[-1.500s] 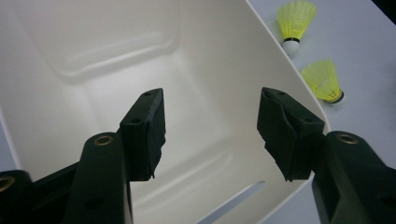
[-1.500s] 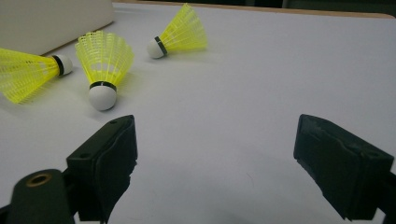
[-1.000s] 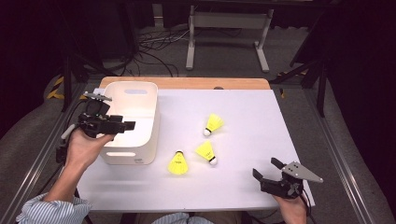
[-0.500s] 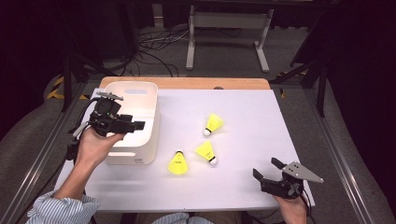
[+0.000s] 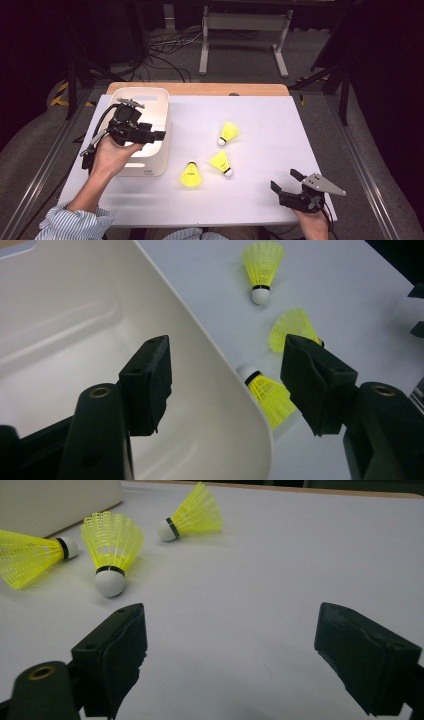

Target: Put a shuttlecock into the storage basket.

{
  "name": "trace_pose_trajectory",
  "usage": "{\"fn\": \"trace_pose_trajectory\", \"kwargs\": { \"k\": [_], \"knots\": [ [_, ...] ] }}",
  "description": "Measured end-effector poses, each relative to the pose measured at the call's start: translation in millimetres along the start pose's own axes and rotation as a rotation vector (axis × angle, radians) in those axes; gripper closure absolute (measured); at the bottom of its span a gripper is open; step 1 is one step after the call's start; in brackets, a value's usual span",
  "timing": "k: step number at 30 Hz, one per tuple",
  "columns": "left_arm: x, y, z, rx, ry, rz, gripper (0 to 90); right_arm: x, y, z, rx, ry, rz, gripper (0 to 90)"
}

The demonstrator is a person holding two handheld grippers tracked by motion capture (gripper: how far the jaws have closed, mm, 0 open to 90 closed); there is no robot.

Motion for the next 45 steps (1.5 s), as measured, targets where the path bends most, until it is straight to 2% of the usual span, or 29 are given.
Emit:
{"fn": "trace_pose_trajectory", "kwargs": {
  "k": [39,45],
  "knots": [
    [-16.2,40.6,-24.0,0.038,-0.033,-0.103,37.4,0.2,-0.4,-0.7,-0.003,-0.004,0.0,14.0],
    [-18.1,46.0,-26.2,0.034,-0.04,-0.124,37.5,0.1,-0.9,-0.8,-0.003,-0.004,0.007,14.0]
  ]
}}
Point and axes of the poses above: each handheld gripper's, and its own axes: z roughly backward along the jaws, x roughly out of its underside, y roughly to its right, the point moved 7 cm from there along -z, roughly forward along the jaws, and after that the axes turned 15 degrees about -y, right-handed, at the moved point
